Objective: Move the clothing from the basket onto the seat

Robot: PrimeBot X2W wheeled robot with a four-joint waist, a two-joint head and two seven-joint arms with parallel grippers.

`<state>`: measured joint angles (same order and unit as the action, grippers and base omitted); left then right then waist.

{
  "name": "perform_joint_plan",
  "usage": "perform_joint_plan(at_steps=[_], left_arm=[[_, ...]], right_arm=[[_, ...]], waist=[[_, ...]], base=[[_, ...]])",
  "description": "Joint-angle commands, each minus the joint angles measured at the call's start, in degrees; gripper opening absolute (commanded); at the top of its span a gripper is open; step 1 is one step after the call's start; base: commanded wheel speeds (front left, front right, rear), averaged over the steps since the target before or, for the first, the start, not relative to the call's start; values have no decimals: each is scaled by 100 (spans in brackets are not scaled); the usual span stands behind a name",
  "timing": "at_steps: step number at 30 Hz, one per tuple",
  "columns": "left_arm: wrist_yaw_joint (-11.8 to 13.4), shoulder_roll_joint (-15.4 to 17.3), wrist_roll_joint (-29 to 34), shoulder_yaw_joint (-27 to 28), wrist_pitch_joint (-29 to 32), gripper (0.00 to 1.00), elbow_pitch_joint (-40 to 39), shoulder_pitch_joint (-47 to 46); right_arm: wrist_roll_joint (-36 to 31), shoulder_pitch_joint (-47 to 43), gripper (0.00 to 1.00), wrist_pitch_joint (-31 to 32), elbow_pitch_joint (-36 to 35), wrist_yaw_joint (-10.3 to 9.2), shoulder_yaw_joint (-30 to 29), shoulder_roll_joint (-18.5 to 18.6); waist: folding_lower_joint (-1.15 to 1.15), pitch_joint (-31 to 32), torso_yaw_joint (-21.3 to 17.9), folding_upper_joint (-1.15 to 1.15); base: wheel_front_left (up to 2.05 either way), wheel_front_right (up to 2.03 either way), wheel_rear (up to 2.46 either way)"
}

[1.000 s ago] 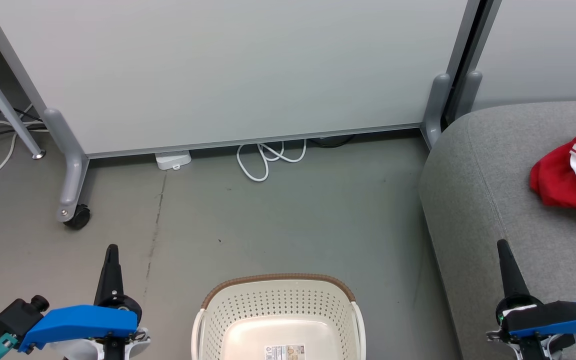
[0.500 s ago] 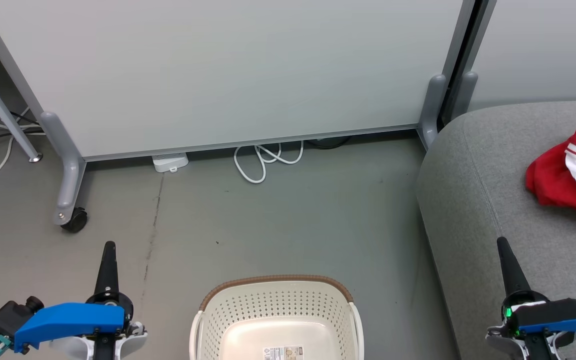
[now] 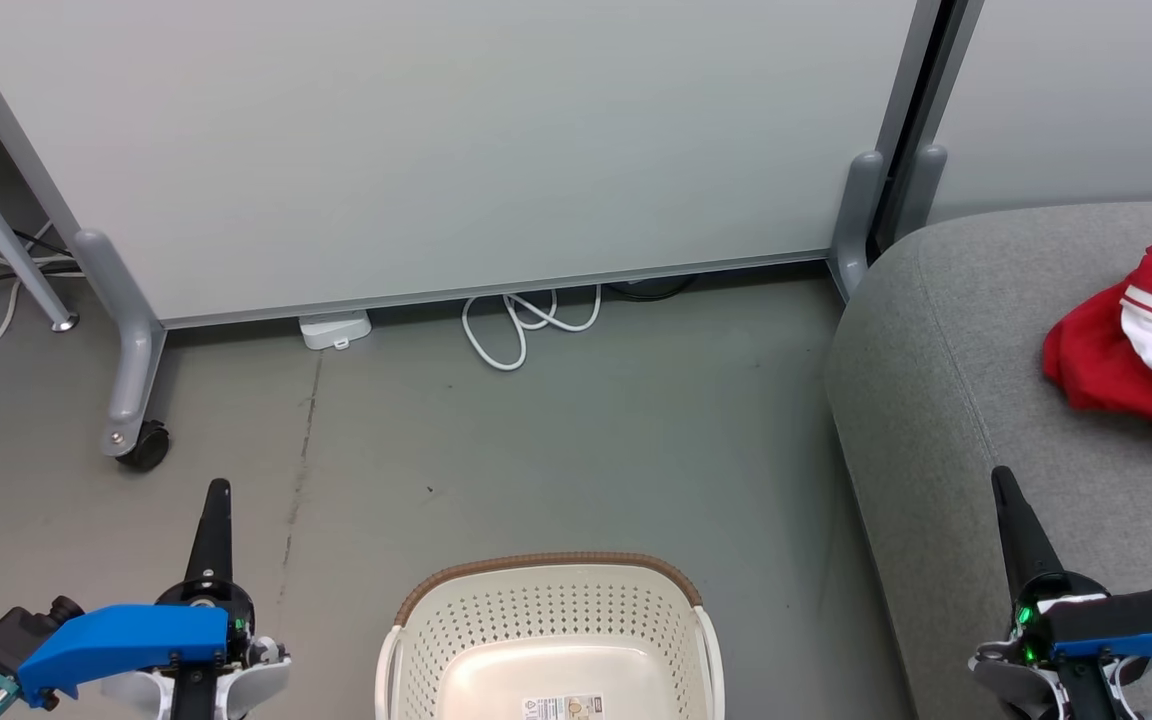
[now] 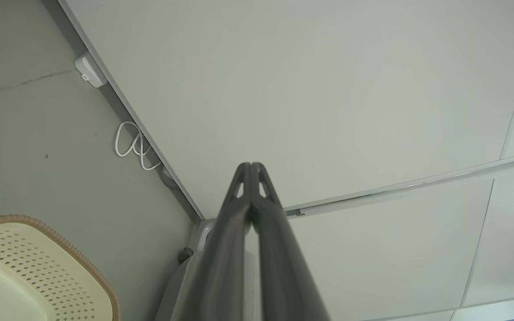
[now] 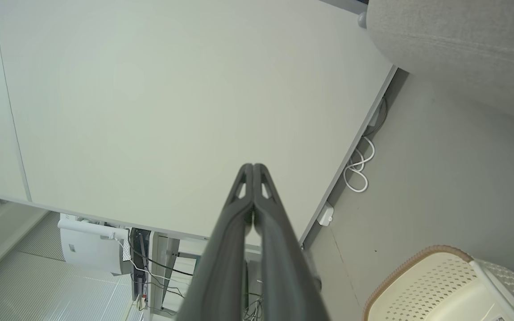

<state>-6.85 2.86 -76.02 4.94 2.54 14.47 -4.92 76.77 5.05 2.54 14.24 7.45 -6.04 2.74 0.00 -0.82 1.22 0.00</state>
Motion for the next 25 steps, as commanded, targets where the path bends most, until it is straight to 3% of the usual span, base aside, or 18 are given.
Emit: perform_joint_plan(at_steps=[1, 25], left_arm=[[-33, 3, -89, 36, 37, 0, -49, -122], [-72, 3, -1195, 132, 305, 0, -53, -143]], right_arm=[[90, 89, 0, 33, -42, 4, -18, 21], [1144, 130, 0, 306, -34, 5, -47, 22]], waist=[[0, 1, -2, 0], [0, 44, -83, 0]], base=[[0, 0, 0], [0, 0, 0]])
